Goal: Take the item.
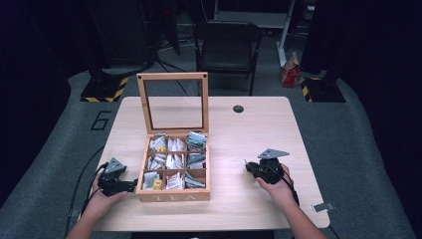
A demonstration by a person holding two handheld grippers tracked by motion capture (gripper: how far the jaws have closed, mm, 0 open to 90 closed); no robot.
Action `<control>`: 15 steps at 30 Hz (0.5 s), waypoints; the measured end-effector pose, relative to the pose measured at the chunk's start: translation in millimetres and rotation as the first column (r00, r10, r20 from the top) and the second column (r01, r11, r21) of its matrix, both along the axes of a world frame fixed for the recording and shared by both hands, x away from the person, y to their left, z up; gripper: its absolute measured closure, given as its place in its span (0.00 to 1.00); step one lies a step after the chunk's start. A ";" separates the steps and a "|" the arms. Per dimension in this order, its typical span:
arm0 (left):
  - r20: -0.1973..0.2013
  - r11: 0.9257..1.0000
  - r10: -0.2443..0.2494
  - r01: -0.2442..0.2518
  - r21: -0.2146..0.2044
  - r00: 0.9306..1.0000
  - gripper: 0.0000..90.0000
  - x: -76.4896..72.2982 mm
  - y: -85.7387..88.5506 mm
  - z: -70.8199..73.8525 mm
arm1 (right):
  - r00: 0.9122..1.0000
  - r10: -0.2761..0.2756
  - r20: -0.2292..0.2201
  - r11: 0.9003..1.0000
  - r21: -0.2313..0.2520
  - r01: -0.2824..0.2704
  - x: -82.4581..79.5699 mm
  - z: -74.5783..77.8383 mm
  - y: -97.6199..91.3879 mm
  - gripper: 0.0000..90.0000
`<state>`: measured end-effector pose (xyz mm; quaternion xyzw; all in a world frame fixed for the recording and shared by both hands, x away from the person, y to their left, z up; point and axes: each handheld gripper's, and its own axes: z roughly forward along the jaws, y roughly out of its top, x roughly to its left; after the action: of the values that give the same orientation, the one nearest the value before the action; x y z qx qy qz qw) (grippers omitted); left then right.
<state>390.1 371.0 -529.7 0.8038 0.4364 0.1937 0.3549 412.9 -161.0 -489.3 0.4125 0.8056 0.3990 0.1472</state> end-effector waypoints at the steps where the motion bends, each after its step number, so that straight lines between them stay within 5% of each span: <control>1: 0.000 1.000 0.001 -0.001 -0.001 1.000 0.16 -0.1 -0.1 0.0 | 1.000 0.009 0.001 1.000 -0.003 -0.009 0.1 -0.2 -0.3 0.81; 8: 0.000 1.000 0.001 -0.001 -0.001 1.000 0.16 -0.1 -0.1 0.0 | 1.000 0.018 0.006 0.999 0.038 -0.018 -1.7 3.8 3.7 0.63; 15: 0.000 1.000 0.001 -0.001 -0.001 1.000 0.16 -0.1 -0.1 0.0 | 1.000 0.011 0.026 0.999 0.048 -0.012 -1.8 9.3 2.7 0.60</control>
<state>390.0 371.0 -529.7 0.8034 0.4370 0.1936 0.3551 411.1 -158.4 -480.0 0.4063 0.7960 0.4245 0.1453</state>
